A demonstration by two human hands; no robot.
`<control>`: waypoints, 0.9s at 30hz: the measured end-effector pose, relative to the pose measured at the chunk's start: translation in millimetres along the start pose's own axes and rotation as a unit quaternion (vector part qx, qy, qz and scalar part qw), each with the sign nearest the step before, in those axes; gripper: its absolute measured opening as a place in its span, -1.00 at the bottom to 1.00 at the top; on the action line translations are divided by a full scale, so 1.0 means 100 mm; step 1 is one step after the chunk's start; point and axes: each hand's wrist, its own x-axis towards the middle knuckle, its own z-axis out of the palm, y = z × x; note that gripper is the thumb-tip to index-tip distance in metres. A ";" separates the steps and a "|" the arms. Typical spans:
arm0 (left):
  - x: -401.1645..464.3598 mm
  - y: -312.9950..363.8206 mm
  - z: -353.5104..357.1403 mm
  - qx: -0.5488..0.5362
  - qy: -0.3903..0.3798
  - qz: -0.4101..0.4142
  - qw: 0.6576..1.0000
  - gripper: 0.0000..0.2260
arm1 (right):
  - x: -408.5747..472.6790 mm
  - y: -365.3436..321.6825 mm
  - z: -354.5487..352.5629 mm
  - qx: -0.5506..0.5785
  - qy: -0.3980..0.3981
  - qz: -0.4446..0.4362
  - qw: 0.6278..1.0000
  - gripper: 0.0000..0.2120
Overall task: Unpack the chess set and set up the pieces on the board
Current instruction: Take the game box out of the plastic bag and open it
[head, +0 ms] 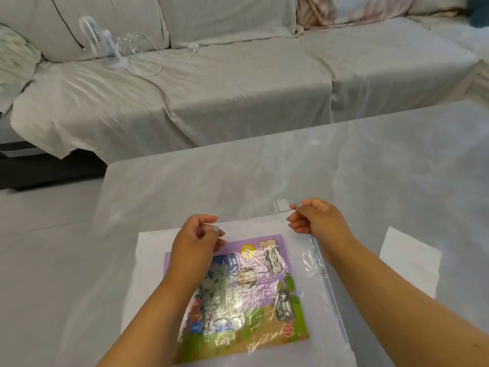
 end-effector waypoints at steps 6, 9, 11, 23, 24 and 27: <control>0.15 -0.15 0.20 -0.012 0.014 0.062 0.998 -0.85 | 0.17 0.22 0.02 -0.009 0.015 -0.078 0.997 -0.88; 0.18 -0.15 0.25 0.021 0.000 0.112 0.994 -0.77 | 0.23 0.27 0.03 -0.006 0.016 -0.119 0.993 -0.88; 0.15 -0.17 0.25 0.067 -0.019 0.155 0.985 -0.67 | 0.24 0.31 0.05 -0.001 0.015 -0.137 0.990 -0.87; -0.54 -0.46 0.05 0.260 -0.015 0.186 0.948 -0.44 | -0.28 0.53 -0.18 0.000 0.049 -0.154 0.987 -0.92; -0.58 -0.51 -0.01 0.286 -0.001 0.171 0.943 -0.46 | -0.33 0.57 -0.22 -0.008 0.059 -0.153 0.986 -0.92; -0.70 -0.70 -0.21 0.387 0.040 0.129 0.912 -0.48 | -0.45 0.70 -0.34 -0.036 0.094 -0.150 0.984 -0.92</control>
